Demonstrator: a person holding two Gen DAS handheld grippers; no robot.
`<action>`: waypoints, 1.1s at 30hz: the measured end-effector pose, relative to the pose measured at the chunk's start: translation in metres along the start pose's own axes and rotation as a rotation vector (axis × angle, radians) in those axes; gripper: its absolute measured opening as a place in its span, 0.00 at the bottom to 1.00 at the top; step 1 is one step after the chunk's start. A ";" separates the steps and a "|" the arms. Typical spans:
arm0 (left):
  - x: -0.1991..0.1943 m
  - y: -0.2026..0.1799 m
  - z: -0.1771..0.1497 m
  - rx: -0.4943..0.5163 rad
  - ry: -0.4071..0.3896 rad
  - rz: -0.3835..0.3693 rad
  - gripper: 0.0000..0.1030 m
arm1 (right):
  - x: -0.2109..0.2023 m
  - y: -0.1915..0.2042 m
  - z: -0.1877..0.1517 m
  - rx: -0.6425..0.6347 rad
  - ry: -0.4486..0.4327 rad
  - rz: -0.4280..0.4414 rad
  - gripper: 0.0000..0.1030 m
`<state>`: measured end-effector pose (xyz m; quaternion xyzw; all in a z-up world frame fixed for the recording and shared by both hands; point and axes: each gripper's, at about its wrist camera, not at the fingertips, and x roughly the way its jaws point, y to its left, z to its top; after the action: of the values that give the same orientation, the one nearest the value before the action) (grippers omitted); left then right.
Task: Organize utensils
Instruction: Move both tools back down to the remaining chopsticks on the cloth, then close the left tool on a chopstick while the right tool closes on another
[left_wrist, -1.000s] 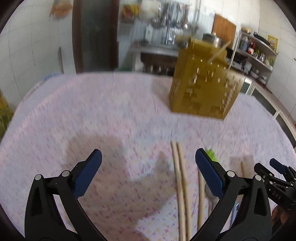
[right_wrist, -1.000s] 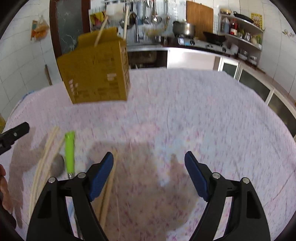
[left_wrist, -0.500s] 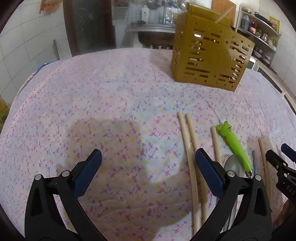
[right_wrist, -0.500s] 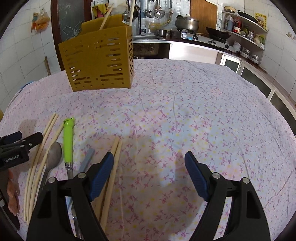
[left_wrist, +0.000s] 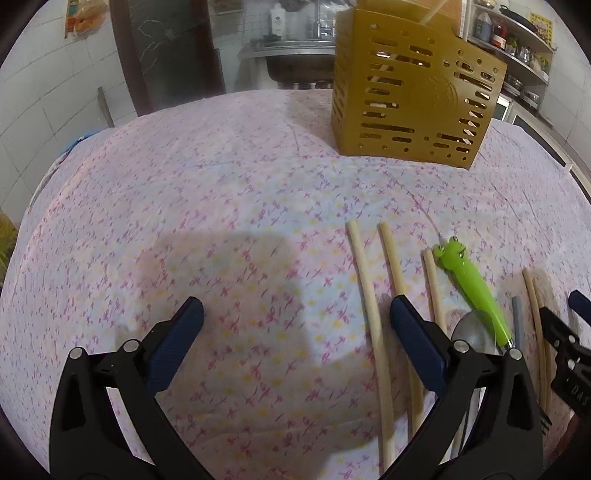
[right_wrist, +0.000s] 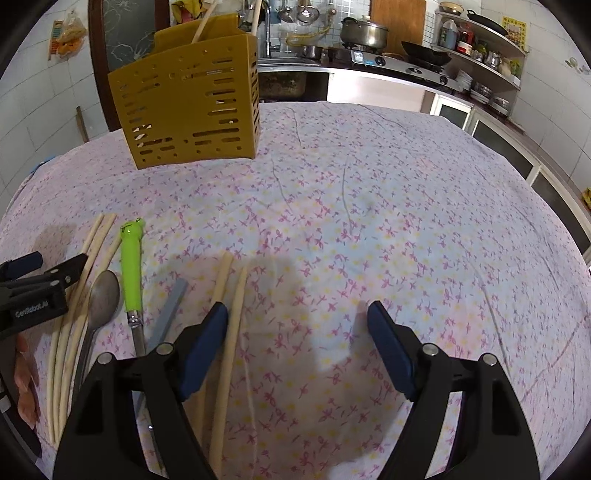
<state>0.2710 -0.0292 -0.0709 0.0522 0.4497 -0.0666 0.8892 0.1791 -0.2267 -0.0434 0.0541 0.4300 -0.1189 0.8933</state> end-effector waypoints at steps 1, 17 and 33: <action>0.000 -0.001 0.001 0.002 -0.002 -0.001 0.91 | 0.000 0.001 -0.001 0.009 0.001 0.002 0.69; 0.010 -0.015 0.038 0.012 0.043 -0.085 0.22 | 0.007 0.010 0.015 0.053 0.020 0.051 0.07; -0.088 -0.002 0.018 -0.045 -0.213 -0.121 0.05 | -0.051 -0.015 0.037 0.087 -0.219 0.133 0.05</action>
<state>0.2334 -0.0279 0.0110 -0.0022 0.3565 -0.1152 0.9272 0.1721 -0.2400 0.0199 0.1080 0.3197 -0.0830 0.9377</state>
